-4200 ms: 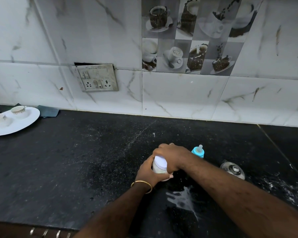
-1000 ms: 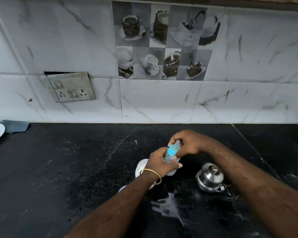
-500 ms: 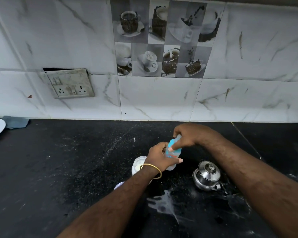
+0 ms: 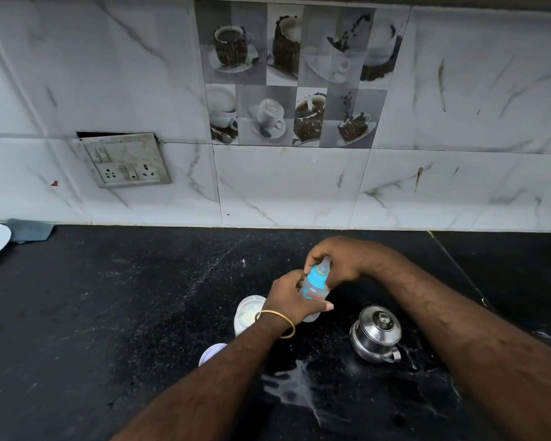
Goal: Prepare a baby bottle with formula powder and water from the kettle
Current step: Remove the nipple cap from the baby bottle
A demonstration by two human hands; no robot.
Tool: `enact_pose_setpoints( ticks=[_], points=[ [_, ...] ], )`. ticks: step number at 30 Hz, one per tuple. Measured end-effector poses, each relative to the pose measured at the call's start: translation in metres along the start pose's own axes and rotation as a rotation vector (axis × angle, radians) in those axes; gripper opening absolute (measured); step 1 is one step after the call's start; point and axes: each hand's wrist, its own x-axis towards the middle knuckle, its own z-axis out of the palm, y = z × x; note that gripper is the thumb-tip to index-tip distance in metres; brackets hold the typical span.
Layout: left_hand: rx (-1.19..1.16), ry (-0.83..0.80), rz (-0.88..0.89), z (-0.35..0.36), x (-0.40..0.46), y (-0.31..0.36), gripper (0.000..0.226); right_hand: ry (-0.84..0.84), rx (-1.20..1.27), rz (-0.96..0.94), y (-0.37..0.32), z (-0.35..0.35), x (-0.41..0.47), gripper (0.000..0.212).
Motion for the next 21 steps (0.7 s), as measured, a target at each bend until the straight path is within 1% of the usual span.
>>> enact_pose_setpoints(
  ticks=[2,3,4,7,8,9,11,12,13,15,17,18,21],
  points=[
    [-0.001,0.006,-0.009,0.0007,0.0004,-0.0018,0.050,-0.018,-0.003,-0.016,-0.0013,-0.0001,0.0002,0.055],
    [0.008,0.011,-0.011,0.0008,0.0005,-0.0023,0.049,0.003,-0.019,0.002,-0.0024,0.0003,0.0005,0.061],
    [0.015,0.013,-0.012,0.0011,0.0007,-0.0027,0.048,0.016,-0.030,0.029,-0.0027,0.0002,0.0016,0.062],
    [0.025,0.005,-0.010,0.0016,0.0015,-0.0022,0.051,0.024,0.028,0.034,0.0008,0.0026,0.0067,0.037],
    [0.030,0.000,-0.009,0.0012,0.0013,-0.0014,0.053,0.012,0.018,0.014,0.0019,0.0022,0.0071,0.034],
    [0.029,-0.003,-0.011,0.0010,0.0014,-0.0012,0.054,-0.015,0.008,-0.009,0.0023,0.0008,0.0069,0.041],
    [0.024,-0.001,-0.014,0.0000,0.0016,-0.0015,0.054,-0.049,-0.026,-0.032,0.0008,0.0009,0.0064,0.068],
    [0.028,0.001,-0.014,-0.0003,0.0012,-0.0016,0.053,-0.036,-0.046,-0.008,-0.0014,0.0013,0.0053,0.076],
    [0.032,0.001,-0.014,-0.0005,0.0010,-0.0016,0.052,-0.021,-0.048,0.023,-0.0019,0.0021,0.0052,0.076],
    [0.035,-0.007,-0.014,0.0002,0.0007,-0.0024,0.052,-0.005,0.013,0.050,-0.0010,0.0038,0.0073,0.059],
    [0.039,-0.018,-0.014,0.0005,0.0002,-0.0020,0.051,-0.002,0.057,0.029,-0.0002,0.0047,0.0082,0.043],
    [0.035,-0.020,-0.013,0.0002,-0.0003,-0.0014,0.050,0.001,0.057,0.012,0.0004,0.0041,0.0086,0.040],
    [0.007,-0.019,-0.026,0.0003,0.0005,-0.0013,0.048,0.031,0.058,-0.017,0.0044,0.0023,0.0096,0.043]
  ],
)
